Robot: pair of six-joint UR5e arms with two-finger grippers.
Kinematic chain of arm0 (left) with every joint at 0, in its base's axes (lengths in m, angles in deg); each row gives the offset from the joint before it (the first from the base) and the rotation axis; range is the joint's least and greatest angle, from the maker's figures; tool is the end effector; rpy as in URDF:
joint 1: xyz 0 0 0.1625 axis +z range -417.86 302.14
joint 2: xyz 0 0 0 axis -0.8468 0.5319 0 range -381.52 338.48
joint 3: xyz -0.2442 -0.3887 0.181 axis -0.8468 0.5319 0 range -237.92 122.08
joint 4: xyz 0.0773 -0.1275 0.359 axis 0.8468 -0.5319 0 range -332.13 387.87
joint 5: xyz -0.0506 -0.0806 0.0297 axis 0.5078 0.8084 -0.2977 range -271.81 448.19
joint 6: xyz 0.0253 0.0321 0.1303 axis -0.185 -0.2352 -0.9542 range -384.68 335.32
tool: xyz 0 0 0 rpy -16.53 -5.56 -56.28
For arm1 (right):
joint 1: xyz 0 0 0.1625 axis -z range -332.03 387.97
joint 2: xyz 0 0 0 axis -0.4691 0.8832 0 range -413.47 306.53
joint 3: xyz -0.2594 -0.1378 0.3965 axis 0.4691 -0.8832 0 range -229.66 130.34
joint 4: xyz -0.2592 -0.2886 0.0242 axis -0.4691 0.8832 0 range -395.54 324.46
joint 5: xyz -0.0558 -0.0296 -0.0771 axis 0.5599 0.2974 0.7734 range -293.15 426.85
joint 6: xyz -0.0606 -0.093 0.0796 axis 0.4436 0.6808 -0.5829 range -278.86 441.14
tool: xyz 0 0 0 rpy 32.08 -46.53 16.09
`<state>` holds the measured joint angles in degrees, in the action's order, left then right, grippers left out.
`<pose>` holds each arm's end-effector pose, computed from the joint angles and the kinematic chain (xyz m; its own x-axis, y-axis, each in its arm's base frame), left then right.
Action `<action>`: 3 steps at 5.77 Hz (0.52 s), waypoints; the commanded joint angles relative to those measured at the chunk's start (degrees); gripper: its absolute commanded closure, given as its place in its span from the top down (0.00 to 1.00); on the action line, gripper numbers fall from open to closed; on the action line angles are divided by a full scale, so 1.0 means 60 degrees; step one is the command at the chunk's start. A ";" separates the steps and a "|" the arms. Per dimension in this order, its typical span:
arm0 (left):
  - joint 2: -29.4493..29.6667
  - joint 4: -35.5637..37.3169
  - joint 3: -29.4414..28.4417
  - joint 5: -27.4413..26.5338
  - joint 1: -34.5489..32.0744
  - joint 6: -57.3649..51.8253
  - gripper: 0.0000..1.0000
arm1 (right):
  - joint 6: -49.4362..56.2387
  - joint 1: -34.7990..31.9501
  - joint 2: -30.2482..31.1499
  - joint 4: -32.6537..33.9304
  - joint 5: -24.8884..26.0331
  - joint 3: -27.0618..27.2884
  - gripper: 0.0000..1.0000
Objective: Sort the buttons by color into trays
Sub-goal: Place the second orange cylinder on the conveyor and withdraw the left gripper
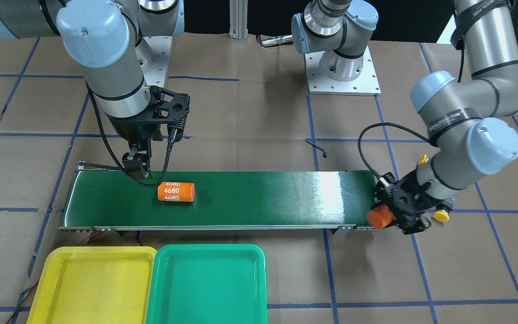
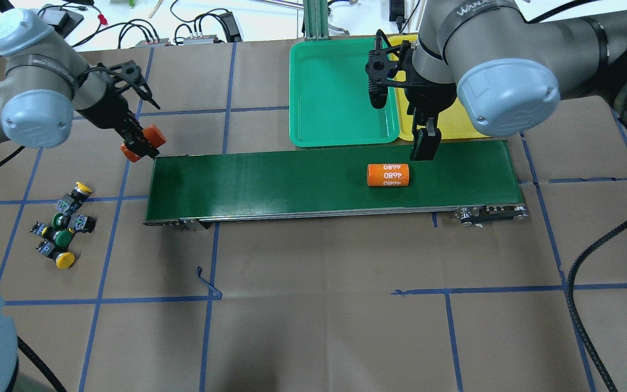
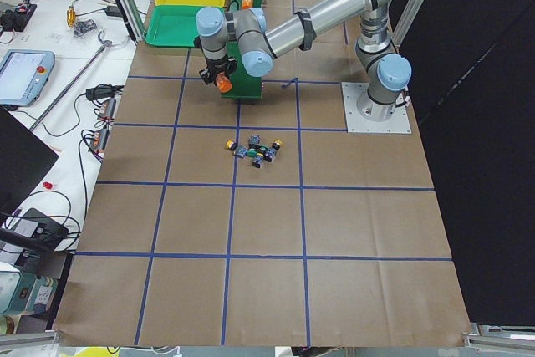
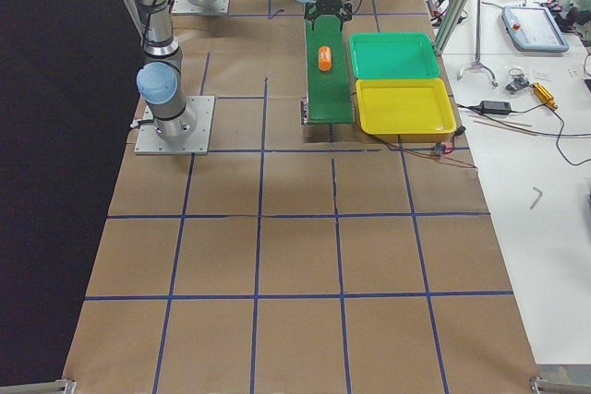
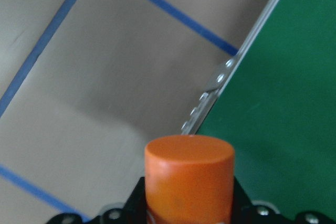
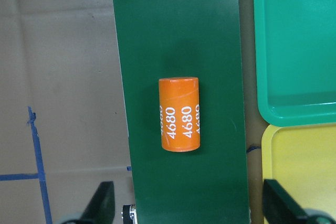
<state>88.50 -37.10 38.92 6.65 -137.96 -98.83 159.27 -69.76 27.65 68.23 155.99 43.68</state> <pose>-0.0496 -0.6076 0.3228 -0.4313 0.8994 0.0711 0.8896 0.4370 -0.1326 0.2063 -0.5132 0.4388 -0.0720 -0.9971 0.0233 -0.9972 0.0716 -0.0201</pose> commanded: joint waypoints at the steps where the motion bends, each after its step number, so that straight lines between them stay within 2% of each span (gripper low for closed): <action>1: 0.0047 -0.0039 0.0263 -0.0091 -0.1644 0.0067 0.15 | 0.0001 0.0001 0.0000 -0.0010 -0.0003 0.0000 1.00; 3: -0.0083 0.0078 0.0849 -0.0135 -0.1899 0.0010 0.19 | 0.0001 0.0001 0.0000 -0.0024 -0.0017 0.0000 1.00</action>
<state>88.50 -36.70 42.54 6.05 -148.38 -98.77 159.27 -69.76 27.65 68.11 155.90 43.68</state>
